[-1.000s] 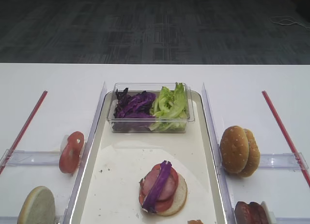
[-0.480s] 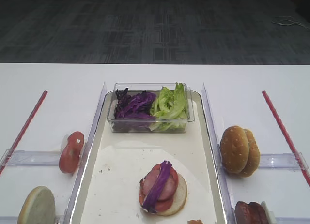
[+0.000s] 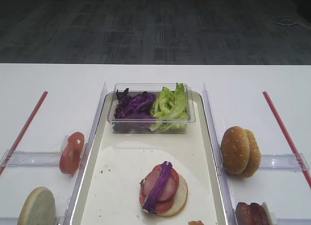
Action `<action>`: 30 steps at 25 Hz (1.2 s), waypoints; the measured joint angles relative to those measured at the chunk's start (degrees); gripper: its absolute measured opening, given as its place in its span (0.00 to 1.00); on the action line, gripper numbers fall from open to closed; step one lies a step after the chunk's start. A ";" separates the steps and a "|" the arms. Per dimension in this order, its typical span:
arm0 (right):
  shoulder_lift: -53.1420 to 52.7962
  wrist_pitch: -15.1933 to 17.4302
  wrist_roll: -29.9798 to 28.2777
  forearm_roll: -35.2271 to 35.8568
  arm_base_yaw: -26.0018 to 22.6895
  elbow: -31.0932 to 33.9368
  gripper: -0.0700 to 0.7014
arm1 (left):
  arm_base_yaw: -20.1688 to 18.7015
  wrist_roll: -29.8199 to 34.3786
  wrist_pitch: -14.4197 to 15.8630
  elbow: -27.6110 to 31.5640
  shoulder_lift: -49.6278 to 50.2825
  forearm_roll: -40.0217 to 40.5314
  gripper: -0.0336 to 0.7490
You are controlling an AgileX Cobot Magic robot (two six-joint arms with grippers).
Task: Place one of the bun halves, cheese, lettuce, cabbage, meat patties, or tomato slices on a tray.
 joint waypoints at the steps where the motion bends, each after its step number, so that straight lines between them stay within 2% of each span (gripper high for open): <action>1: 0.00 0.00 0.00 0.00 0.00 0.00 0.99 | 0.00 0.28 0.00 0.00 -0.74 0.00 0.58; 30: 0.00 0.00 0.11 0.00 0.00 0.00 0.99 | 0.00 2.04 0.00 0.31 -1.45 0.40 0.58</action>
